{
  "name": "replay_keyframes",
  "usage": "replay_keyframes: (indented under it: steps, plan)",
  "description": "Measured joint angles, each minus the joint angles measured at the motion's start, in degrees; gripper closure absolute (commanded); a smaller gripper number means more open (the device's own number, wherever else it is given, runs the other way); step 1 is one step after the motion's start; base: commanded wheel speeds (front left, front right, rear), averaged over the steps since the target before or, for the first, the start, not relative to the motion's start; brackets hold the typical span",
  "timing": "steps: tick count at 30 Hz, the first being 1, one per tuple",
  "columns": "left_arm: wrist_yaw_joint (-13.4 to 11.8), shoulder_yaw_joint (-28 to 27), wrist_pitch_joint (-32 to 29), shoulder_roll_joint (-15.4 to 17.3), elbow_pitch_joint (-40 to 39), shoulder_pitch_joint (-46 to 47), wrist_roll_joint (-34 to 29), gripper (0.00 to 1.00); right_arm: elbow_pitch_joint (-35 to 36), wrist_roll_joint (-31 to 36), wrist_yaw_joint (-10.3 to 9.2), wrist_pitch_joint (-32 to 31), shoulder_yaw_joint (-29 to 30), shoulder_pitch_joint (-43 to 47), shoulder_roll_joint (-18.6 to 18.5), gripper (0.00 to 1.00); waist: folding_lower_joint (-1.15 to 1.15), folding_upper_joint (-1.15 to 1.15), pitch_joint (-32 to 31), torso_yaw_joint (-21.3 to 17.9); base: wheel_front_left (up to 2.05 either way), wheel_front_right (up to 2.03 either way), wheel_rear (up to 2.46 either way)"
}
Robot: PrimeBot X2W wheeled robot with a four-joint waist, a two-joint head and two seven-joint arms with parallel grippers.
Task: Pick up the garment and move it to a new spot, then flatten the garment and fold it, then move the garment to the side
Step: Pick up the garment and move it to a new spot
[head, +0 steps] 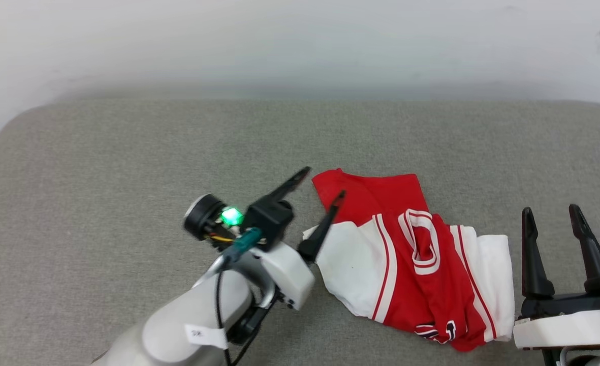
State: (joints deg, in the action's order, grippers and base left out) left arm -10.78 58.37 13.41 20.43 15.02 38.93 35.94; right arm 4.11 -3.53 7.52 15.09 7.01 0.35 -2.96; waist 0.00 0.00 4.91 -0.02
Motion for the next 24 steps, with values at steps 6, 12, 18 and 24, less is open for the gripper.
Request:
replay_keyframes:
  steps: [6,12,18,24]
  plan:
    - [-6.9,-7.4,1.5,3.8,-3.2,-7.3,-0.4,0.00,-1.6,0.0,-0.01,0.0,-0.2,1.6,0.0,0.00,0.00,0.00,-2.4,1.6,0.00,0.00,0.00]
    - [-11.6,-16.9,1.7,5.6,-10.5,-16.8,-5.6,0.00,-2.5,-0.5,-0.01,0.0,-0.5,2.4,0.0,0.00,0.00,0.00,-4.1,2.9,0.00,0.00,0.00]
    - [-13.8,-26.1,1.7,5.0,-14.4,-26.0,-11.1,0.00,-3.2,-1.0,0.00,0.0,-0.6,2.9,0.0,0.00,0.00,0.00,-4.7,3.8,0.00,0.00,0.00]
    - [-12.9,-32.3,1.7,2.4,-14.7,-33.0,-15.0,0.00,-4.2,-1.3,-0.01,0.0,-0.6,3.2,0.0,0.00,0.00,0.00,-5.1,4.3,0.00,0.00,0.00]
